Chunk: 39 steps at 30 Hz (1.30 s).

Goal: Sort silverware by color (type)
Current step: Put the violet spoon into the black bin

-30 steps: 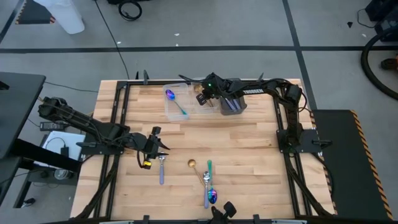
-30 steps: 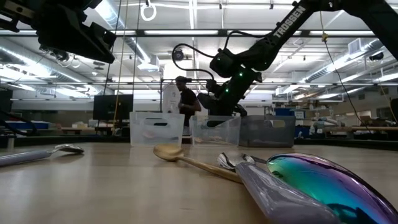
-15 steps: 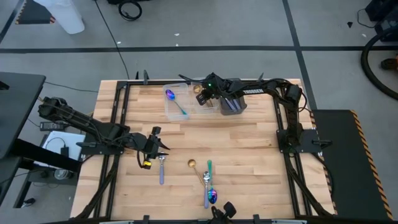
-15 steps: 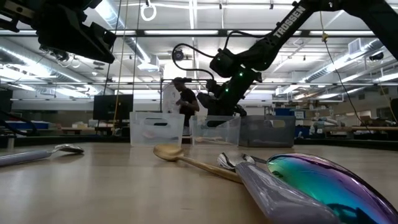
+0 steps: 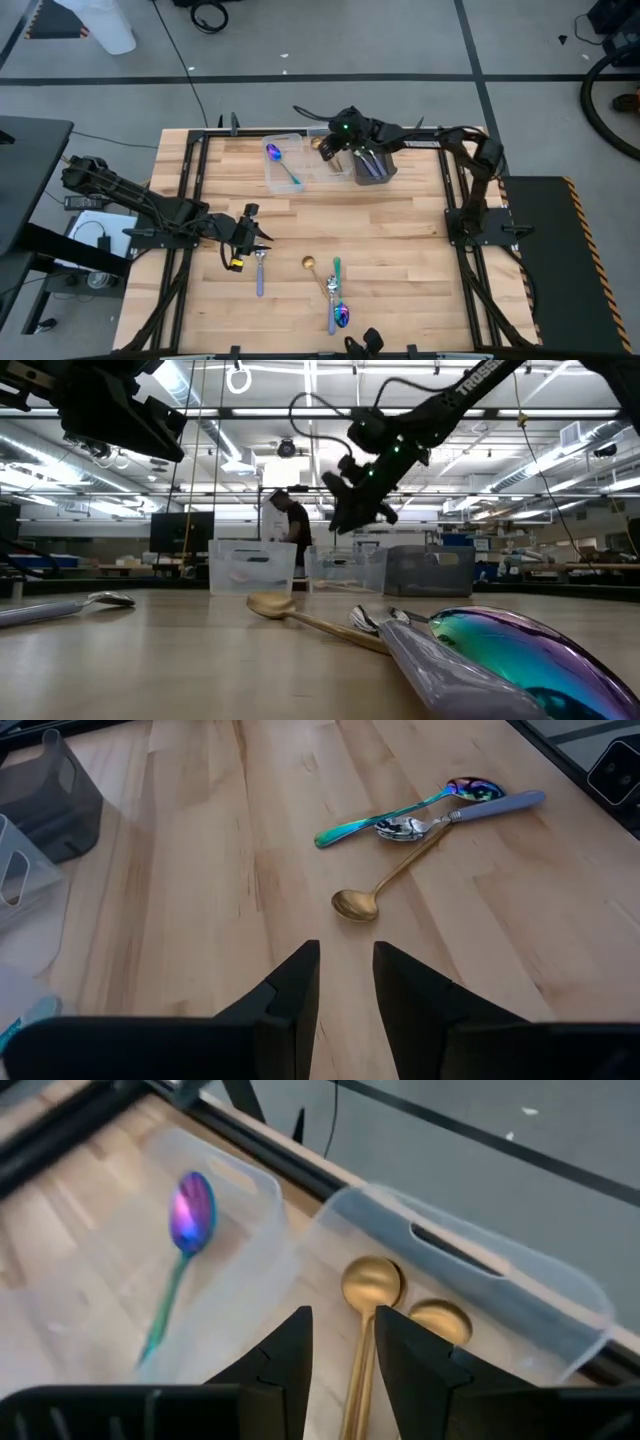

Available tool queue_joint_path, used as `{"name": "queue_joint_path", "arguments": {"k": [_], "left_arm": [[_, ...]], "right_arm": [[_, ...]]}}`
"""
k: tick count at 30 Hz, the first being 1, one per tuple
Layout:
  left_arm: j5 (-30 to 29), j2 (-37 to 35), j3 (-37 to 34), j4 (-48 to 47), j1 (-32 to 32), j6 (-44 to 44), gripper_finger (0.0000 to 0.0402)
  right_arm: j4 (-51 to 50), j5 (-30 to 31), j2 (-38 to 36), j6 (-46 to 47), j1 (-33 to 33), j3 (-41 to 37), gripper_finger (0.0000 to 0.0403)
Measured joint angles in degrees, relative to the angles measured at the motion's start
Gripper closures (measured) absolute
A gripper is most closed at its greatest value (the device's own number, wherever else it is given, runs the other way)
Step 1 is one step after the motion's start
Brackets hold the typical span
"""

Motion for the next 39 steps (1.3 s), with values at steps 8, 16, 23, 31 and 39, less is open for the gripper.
{"name": "queue_joint_path", "arguments": {"k": [8,16,23,31,39], "left_arm": [[0.0,0.0,0.0,0.0,0.0,0.0,0.0297],[0.0,0.0,0.0,-0.3,0.0,-1.3,0.0297],[0.0,0.0,0.0,-1.9,0.0,-2.0,0.0297],[0.0,0.0,0.0,-5.5,0.0,-6.2,0.0297],[0.0,0.0,0.0,-6.6,-0.7,-10.2,0.0297]], "right_arm": [[-4.6,0.1,-6.9,0.0,3.4,0.0,0.0282],[-6.4,0.2,-12.1,-0.1,9.3,0.0,0.0282],[-7.9,0.2,-13.9,0.0,15.9,0.0,0.0282],[-9.3,0.1,-13.9,1.7,23.3,0.0,0.0282],[-9.4,3.2,-13.9,2.8,30.5,0.0,0.0282]]}}
